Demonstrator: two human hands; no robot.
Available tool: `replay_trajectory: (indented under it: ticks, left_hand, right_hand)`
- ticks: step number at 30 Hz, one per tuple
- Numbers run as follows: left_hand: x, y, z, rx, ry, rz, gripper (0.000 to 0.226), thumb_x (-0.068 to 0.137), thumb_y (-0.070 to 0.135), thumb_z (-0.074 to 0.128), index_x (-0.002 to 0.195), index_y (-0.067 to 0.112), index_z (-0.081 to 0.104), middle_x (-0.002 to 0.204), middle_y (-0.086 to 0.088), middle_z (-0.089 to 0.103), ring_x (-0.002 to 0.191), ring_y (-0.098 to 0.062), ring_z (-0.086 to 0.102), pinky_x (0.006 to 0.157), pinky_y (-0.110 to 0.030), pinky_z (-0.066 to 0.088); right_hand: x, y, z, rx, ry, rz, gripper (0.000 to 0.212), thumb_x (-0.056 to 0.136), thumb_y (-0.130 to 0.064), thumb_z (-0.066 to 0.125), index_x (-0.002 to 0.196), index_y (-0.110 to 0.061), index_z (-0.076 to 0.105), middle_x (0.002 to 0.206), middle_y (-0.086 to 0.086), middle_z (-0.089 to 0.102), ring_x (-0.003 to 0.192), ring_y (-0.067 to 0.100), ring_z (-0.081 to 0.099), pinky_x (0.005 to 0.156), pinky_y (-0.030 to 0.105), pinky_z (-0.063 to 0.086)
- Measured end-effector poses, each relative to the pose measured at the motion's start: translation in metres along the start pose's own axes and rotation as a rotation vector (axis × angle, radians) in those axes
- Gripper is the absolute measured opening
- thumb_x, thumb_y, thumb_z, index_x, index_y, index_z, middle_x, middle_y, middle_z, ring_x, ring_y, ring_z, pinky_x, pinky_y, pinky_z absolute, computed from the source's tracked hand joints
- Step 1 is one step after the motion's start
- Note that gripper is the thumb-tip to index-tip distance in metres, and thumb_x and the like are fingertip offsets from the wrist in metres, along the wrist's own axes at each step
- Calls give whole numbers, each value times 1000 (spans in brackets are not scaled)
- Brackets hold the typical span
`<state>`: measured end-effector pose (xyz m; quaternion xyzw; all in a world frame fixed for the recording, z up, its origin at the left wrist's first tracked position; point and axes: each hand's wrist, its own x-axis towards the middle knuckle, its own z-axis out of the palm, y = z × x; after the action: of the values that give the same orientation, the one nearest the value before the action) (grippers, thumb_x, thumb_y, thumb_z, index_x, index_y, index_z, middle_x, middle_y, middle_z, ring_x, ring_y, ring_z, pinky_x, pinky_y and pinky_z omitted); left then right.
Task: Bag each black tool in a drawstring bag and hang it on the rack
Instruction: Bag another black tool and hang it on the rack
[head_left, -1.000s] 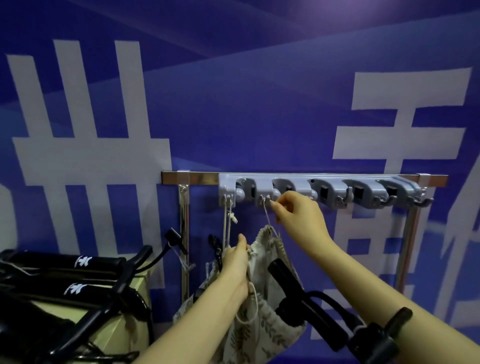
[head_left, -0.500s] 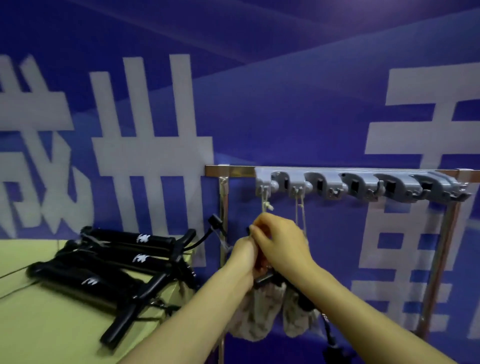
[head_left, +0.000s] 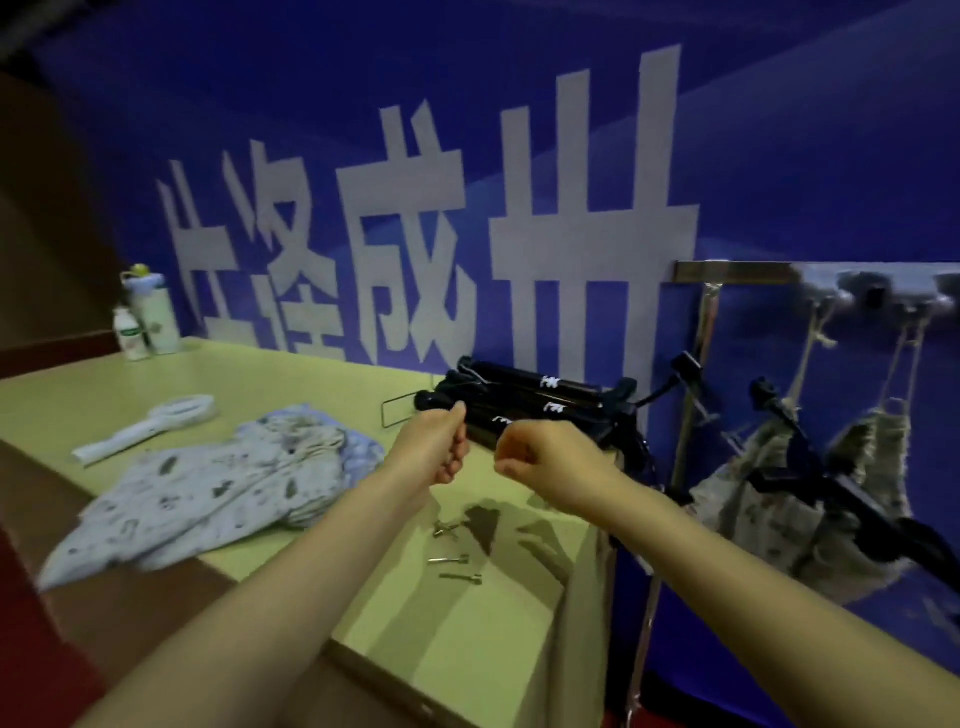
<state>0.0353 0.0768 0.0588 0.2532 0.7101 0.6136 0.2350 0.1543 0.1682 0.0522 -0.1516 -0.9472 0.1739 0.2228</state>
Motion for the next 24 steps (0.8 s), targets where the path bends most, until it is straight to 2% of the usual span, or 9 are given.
replay_trajectory:
  ticks: [2, 5, 8, 10, 13, 18, 21, 24]
  left_hand:
    - [-7, -17, -32, 127, 103, 37, 38, 97, 28, 45, 61, 15, 39, 55, -4, 44, 43, -14, 35, 45, -21, 25]
    - [-18, -43, -60, 291, 142, 64, 33, 92, 29, 55, 66, 12, 43, 62, -3, 46, 51, -15, 39, 48, -24, 30]
    - [-25, -61, -67, 475, 35, 90, 26, 86, 30, 65, 70, 14, 50, 69, 1, 51, 64, -12, 47, 57, -22, 37]
    - [-28, -67, -65, 602, -32, 128, 22, 84, 30, 67, 70, 17, 55, 71, 3, 54, 66, -8, 49, 57, -19, 37]
    - [-28, -70, -56, 594, -24, 158, 17, 84, 26, 67, 75, 15, 58, 66, 5, 52, 60, -5, 47, 52, -16, 35]
    - [-25, -71, -42, 519, -8, 156, 15, 84, 22, 67, 76, 12, 59, 59, 6, 48, 55, -6, 45, 52, -18, 35]
    - [-20, -70, -48, 540, 97, 193, 21, 85, 25, 65, 70, 16, 55, 60, 6, 45, 59, -9, 44, 54, -23, 35]
    - [-12, -63, -68, 587, 331, 254, 28, 87, 31, 62, 65, 22, 47, 62, 7, 46, 61, -11, 45, 53, -25, 33]
  right_hand:
    - [-1, -14, 23, -23, -128, 2, 19, 88, -30, 61, 103, -19, 65, 102, -2, 67, 93, 16, 62, 82, 35, 52]
    - [-3, -22, 47, -62, -224, 27, 10, 85, -23, 63, 95, -20, 64, 98, -1, 65, 90, 17, 59, 80, 35, 53]
    - [-7, -23, 54, -86, -293, 59, 12, 82, -27, 65, 89, -18, 62, 90, -2, 62, 88, 18, 57, 82, 42, 53]
    - [-11, -22, 51, -90, -340, 72, 24, 79, -38, 67, 89, -16, 61, 88, 0, 61, 84, 18, 55, 81, 41, 51]
    - [-18, -22, 47, -139, -435, 89, 34, 77, -45, 69, 92, -16, 60, 89, 2, 62, 81, 17, 54, 78, 38, 51]
    - [-25, -22, 48, -113, -478, 43, 21, 85, -34, 64, 93, -16, 61, 89, 0, 59, 80, 15, 52, 78, 33, 50]
    - [-21, -24, 50, -123, -509, 24, 19, 89, -33, 60, 92, -15, 61, 88, 1, 58, 78, 14, 50, 78, 33, 49]
    - [-6, -32, 51, 0, -440, 40, 20, 89, -28, 59, 93, -9, 63, 82, 0, 59, 74, 13, 54, 71, 30, 49]
